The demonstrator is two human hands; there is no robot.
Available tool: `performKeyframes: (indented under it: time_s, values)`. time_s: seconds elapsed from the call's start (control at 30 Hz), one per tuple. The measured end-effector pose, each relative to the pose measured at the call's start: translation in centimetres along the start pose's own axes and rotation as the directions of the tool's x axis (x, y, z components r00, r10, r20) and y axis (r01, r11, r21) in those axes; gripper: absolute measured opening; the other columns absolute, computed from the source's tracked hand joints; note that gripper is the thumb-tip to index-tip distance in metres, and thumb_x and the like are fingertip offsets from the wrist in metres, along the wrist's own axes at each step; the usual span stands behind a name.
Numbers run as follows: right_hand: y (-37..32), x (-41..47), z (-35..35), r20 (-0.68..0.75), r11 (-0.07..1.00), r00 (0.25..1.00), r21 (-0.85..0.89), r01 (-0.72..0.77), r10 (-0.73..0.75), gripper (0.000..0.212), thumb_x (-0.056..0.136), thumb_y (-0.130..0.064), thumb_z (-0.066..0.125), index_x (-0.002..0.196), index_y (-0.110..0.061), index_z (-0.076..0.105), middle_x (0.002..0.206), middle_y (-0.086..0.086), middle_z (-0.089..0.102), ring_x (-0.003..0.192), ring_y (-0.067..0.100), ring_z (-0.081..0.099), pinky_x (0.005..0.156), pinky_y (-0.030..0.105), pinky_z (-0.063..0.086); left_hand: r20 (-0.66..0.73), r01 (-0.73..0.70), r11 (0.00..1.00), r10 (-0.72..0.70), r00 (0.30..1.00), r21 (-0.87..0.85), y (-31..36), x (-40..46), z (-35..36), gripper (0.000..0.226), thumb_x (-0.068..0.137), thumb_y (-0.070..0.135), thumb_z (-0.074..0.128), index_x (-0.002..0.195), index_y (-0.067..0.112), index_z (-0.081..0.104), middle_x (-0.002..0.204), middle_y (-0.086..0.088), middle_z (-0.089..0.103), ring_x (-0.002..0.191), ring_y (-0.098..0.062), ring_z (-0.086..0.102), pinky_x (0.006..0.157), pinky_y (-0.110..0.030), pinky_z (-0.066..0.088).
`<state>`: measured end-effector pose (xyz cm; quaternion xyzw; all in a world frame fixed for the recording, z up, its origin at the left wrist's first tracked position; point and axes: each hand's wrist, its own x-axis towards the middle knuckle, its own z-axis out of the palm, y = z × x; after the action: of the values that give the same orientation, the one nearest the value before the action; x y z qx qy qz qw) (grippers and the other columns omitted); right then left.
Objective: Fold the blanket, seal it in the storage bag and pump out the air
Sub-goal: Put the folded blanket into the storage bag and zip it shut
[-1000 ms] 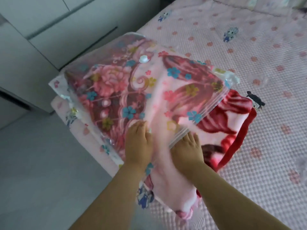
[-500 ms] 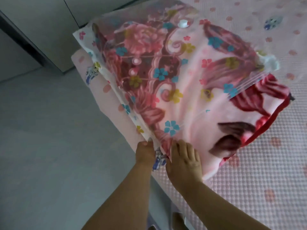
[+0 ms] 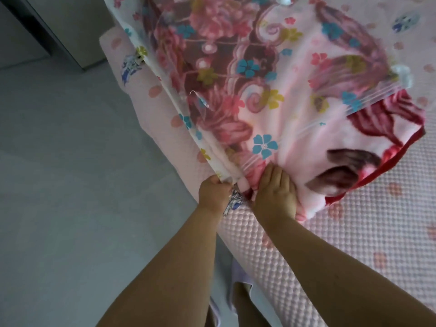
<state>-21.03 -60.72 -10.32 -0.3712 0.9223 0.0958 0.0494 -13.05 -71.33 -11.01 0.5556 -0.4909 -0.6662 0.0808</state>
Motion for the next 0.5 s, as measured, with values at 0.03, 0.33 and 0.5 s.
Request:
performKeyframes:
  time_s: [0.03, 0.33, 0.5]
  values:
    - [0.1, 0.7, -0.8, 0.03, 0.999, 0.999, -0.028, 0.025, -0.024, 0.097, 0.055, -0.059, 0.078, 0.116, 0.011, 0.049, 0.097, 0.021, 0.062, 0.084, 0.033, 0.061, 0.073, 0.035, 0.051, 0.005, -0.011, 1.0, 0.011, 1.0, 0.015, 0.1, -0.2, -0.1, 0.021, 0.09, 0.014, 0.062, 0.069, 0.012, 0.061, 0.052, 0.004, 0.05, 0.051, -0.014, 0.042, 0.057, -0.029, 0.038]
    - [-0.1, 6.9, -5.0, 0.121, 0.961, 0.953, 0.013, 0.277, -0.277, 0.022, 0.1, -0.009, 0.04, 0.118, -0.005, 0.051, 0.119, 0.014, 0.056, 0.113, 0.031, 0.056, 0.079, 0.026, 0.045, 0.054, -0.139, 0.986, 0.135, 0.989, 0.096, 0.7, -1.5, -1.5, 0.037, 0.092, 0.016, 0.059, 0.057, 0.018, 0.048, 0.047, 0.007, 0.043, 0.047, -0.01, 0.036, 0.052, -0.024, 0.032]
    - [-2.8, 12.0, -3.7, 0.057, 0.806, 0.979, 0.578, 0.126, -0.194, 0.034, 0.101, -0.025, 0.043, 0.117, 0.005, 0.051, 0.102, 0.022, 0.059, 0.096, 0.033, 0.057, 0.098, 0.039, 0.044, 0.044, -0.156, 0.984, 0.153, 0.987, 0.081, 0.0, -0.9, -2.3, 0.031, 0.09, 0.013, 0.059, 0.06, 0.016, 0.053, 0.044, 0.009, 0.043, 0.05, -0.01, 0.039, 0.057, -0.025, 0.033]
